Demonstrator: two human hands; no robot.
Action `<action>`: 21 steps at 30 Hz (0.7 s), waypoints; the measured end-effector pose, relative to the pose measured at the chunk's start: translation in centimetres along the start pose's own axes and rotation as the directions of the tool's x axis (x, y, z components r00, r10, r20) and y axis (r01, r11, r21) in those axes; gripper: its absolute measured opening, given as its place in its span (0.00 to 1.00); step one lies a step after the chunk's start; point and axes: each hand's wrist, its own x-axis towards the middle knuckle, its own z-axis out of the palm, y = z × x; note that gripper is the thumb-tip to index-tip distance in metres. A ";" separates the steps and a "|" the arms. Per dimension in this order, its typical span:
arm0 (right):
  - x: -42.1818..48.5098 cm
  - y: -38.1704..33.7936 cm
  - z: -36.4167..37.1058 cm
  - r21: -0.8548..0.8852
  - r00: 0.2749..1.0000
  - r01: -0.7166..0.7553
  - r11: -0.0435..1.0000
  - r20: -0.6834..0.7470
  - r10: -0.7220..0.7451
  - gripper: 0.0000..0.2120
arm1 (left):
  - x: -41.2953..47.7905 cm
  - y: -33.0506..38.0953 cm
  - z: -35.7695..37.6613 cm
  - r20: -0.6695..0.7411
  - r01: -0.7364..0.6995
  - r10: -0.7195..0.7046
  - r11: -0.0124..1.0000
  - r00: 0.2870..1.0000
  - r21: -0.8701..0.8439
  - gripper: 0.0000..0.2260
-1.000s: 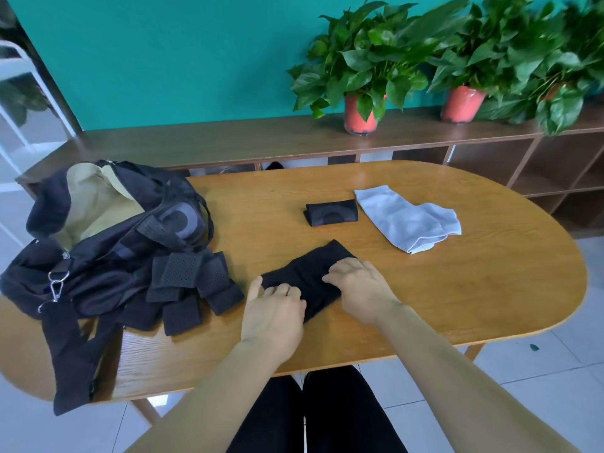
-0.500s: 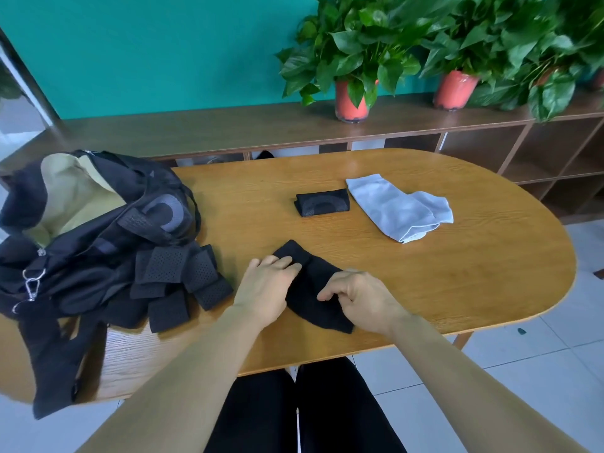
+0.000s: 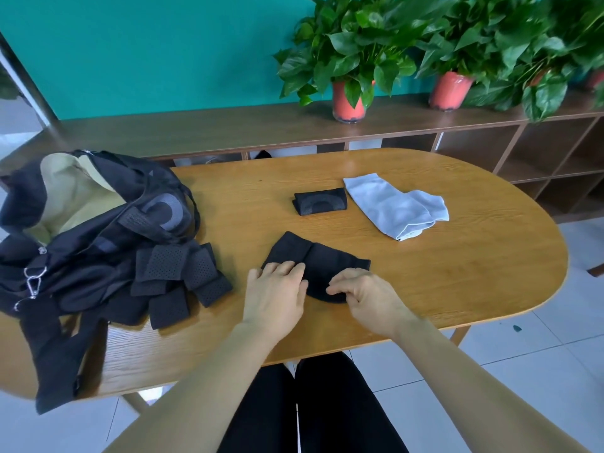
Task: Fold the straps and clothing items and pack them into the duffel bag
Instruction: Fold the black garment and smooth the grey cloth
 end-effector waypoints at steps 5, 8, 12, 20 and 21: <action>-0.5 -2.3 0.6 0.396 0.999 -0.039 0.917 -0.013 0.049 0.19 | -0.5 -0.2 1.0 0.099 0.036 -0.029 0.997 0.995 -0.070 0.20; -0.7 -0.9 -0.4 0.271 0.984 -0.035 0.962 -0.158 0.080 0.17 | -0.5 -2.0 1.1 0.140 -0.056 0.071 0.992 0.988 -0.114 0.20; -1.3 0.5 -1.3 -0.018 0.996 -0.018 1.000 -0.089 0.017 0.22 | -0.5 -3.4 0.2 0.105 -0.214 0.231 0.964 0.967 -0.156 0.20; -3.4 -0.1 -0.2 -0.158 0.993 0.090 0.983 0.085 -0.078 0.24 | -4.7 -2.8 -0.4 0.133 -0.313 0.328 0.942 0.935 -0.123 0.41; -3.6 -0.3 -0.3 -0.171 0.991 0.100 0.980 0.103 -0.083 0.25 | -5.0 -2.9 -0.2 0.152 -0.316 0.329 0.943 0.932 -0.107 0.43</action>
